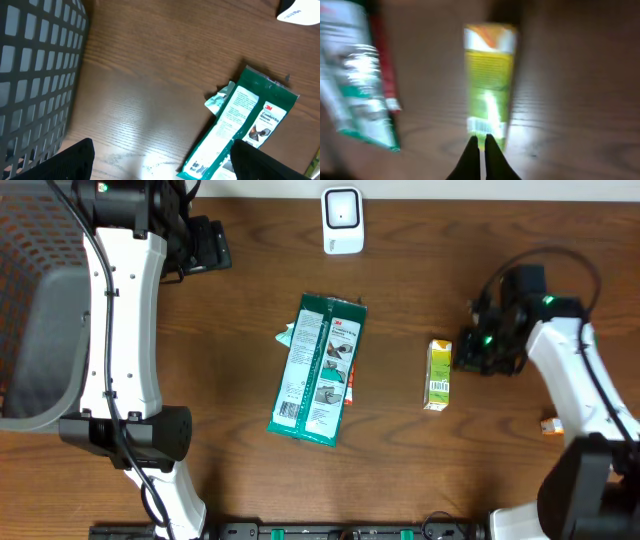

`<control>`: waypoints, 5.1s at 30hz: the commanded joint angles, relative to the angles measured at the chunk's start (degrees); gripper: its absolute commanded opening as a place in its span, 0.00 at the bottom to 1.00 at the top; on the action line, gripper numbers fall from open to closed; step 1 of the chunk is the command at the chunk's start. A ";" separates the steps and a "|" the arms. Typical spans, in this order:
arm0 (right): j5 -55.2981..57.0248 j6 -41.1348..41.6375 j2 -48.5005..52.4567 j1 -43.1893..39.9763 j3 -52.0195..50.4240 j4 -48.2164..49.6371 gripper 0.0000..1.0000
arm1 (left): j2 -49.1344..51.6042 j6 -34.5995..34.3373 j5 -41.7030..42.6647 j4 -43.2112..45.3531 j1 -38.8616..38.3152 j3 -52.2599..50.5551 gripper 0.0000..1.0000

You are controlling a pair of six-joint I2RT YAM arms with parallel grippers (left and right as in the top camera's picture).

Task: Scan the item barcode

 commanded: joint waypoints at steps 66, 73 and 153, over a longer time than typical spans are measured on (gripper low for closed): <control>27.26 26.23 3.34 34.93 -11.76 49.77 0.44 | -0.96 -0.55 -0.17 -0.22 -0.02 -0.02 0.87; 25.66 26.23 6.19 31.50 -11.76 51.34 0.34 | -0.96 -0.55 -0.20 -0.22 -0.02 -0.02 0.87; -19.52 -3.34 -1.95 -16.33 -24.74 20.26 0.70 | 12.28 4.90 26.62 62.75 -40.26 -47.34 0.07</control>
